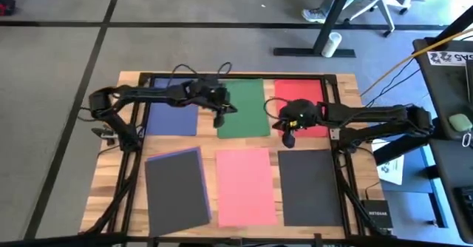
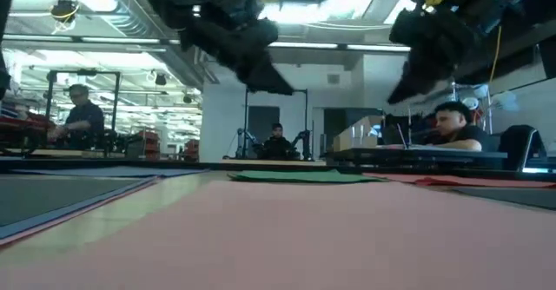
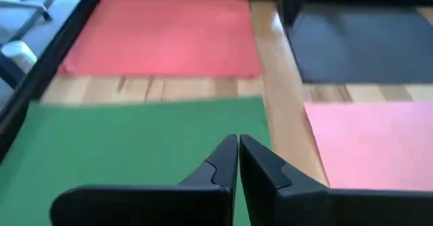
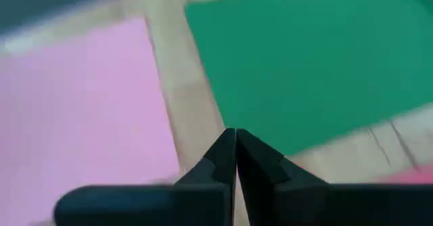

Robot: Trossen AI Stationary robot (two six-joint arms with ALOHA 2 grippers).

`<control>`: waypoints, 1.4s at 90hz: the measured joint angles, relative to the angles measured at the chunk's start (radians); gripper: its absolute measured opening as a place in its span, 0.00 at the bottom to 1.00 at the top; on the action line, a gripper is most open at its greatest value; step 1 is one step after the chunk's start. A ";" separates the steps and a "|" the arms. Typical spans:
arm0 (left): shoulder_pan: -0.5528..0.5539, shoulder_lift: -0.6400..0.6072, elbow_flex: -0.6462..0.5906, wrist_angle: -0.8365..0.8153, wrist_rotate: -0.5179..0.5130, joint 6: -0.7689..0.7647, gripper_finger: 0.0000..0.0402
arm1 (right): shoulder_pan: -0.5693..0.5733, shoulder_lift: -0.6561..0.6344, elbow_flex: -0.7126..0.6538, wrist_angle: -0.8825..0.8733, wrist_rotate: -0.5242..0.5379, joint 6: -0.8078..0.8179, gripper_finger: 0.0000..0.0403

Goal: Organize paper
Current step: Stack the green paper on top of the other green paper

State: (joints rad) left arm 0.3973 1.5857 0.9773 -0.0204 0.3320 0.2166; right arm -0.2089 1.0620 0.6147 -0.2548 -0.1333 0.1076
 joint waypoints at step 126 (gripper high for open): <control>-0.062 0.137 -0.136 -0.187 -0.217 0.130 0.00 | -0.029 0.476 0.107 -0.116 0.095 -0.039 0.00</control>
State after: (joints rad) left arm 0.3351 1.7229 0.8417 -0.2070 0.1149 0.3469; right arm -0.2379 1.5379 0.7216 -0.3710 -0.0387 0.0690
